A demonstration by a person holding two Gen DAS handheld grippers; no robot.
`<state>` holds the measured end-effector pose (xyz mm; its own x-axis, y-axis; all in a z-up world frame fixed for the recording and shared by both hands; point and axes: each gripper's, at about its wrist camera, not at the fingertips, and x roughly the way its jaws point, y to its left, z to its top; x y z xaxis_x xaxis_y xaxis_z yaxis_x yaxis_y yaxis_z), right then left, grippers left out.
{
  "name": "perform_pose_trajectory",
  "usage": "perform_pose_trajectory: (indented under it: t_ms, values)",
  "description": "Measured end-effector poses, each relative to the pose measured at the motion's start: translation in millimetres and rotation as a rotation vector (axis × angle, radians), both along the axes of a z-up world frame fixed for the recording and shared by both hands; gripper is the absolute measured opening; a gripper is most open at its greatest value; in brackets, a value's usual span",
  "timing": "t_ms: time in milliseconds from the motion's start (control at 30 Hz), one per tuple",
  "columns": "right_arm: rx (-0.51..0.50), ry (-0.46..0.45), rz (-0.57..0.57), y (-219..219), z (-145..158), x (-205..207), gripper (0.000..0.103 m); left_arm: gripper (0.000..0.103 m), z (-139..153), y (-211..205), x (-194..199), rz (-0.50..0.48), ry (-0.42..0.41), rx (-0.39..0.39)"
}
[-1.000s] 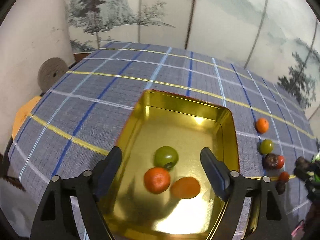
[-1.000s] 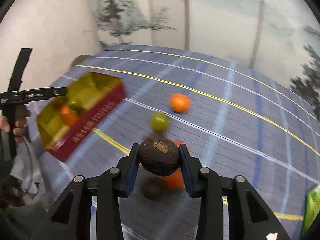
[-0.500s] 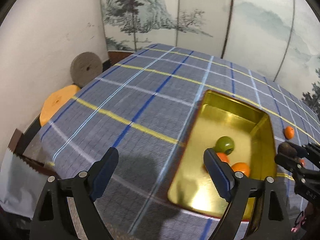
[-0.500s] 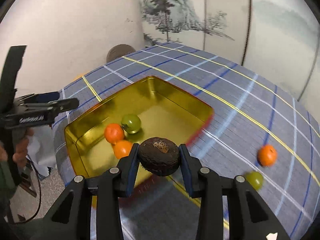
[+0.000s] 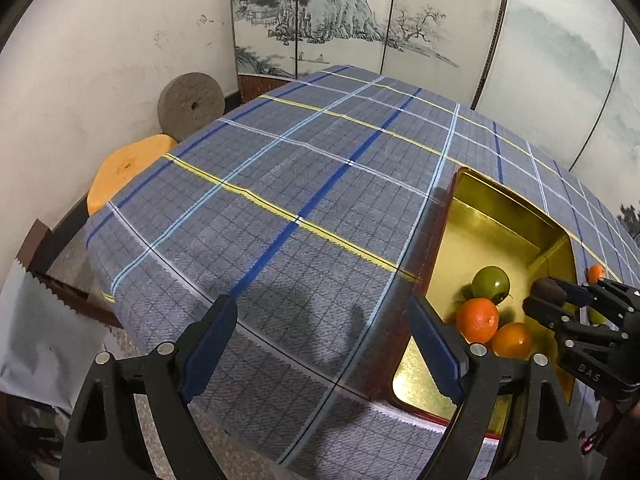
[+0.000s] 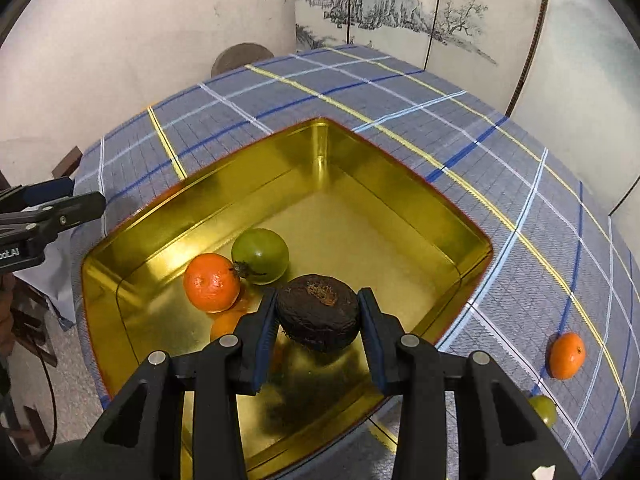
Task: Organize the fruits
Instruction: 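Carry the dark brown wrinkled fruit into the gold tin and open the right gripper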
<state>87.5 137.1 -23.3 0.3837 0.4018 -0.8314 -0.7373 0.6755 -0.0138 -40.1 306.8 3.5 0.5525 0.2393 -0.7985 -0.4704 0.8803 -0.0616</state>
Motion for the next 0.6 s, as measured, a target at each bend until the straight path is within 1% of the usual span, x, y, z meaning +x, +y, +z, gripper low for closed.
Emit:
perform_pose_trajectory:
  t_ms: [300,400,467,600]
  values:
    - [-0.022,-0.006,-0.002,6,-8,1,0.037,0.087,-1,-7,7,-0.036,0.006,-0.003]
    - [-0.007,-0.003,-0.006,5,-7,1,0.038,0.087,-2,-10,9,-0.045,0.014,-0.001]
    - [-0.004,-0.007,-0.01,4,-7,1,0.04,0.087,-2,-13,10,-0.051,0.015,0.0]
    - [0.035,0.0,-0.019,-4,1,0,0.04,0.087,2,-24,13,-0.077,0.009,0.007]
